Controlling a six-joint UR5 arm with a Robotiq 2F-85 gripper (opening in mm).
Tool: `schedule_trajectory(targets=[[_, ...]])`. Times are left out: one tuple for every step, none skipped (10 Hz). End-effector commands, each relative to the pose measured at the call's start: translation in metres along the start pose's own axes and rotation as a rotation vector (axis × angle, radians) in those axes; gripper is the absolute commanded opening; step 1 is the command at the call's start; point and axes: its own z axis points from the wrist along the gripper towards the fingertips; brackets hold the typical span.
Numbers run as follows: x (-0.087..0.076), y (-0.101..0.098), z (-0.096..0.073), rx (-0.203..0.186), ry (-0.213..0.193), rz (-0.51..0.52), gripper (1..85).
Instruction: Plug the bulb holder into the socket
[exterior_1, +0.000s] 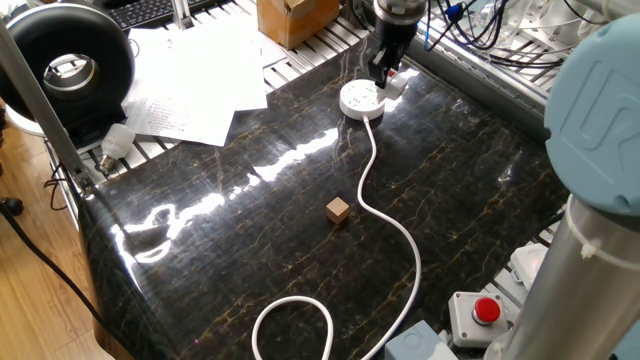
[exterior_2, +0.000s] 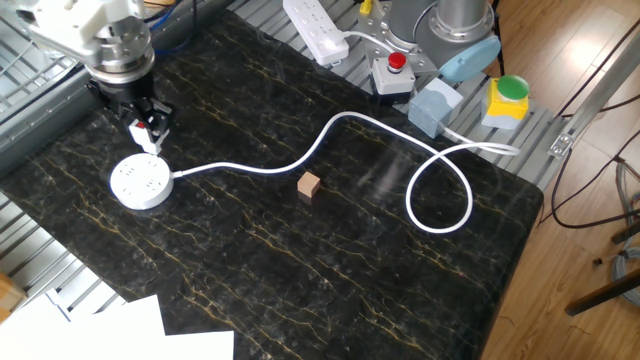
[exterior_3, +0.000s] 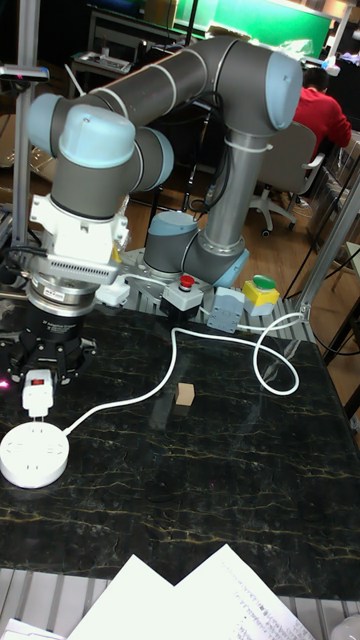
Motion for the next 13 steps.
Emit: schedule_trajectory(targets=[[-0.002,0.002,-0.008,-0.034,0.047,0.023,1.0],[-0.003,0.002,-0.007,-0.037,0.051,0.028,1.0],[-0.006,0.003,-0.005,-0.04,0.047,0.031,1.0],[-0.008,0.001,-0.003,-0.039,0.041,0.025,1.0],[-0.01,0.0,-0.002,-0.042,0.036,0.019,1.0],[-0.012,-0.002,-0.001,-0.04,0.033,0.014,1.0],[-0.016,-0.003,0.0,-0.038,0.029,0.011,1.0],[-0.018,-0.004,0.001,-0.037,0.024,0.009,1.0],[-0.02,-0.003,0.002,-0.042,0.021,0.01,1.0],[-0.021,-0.002,0.003,-0.045,0.019,0.013,1.0],[-0.022,-0.001,0.004,-0.049,0.017,0.018,1.0],[-0.021,-0.001,0.004,-0.047,0.017,0.019,1.0],[-0.021,-0.003,0.005,-0.04,0.014,0.016,1.0]])
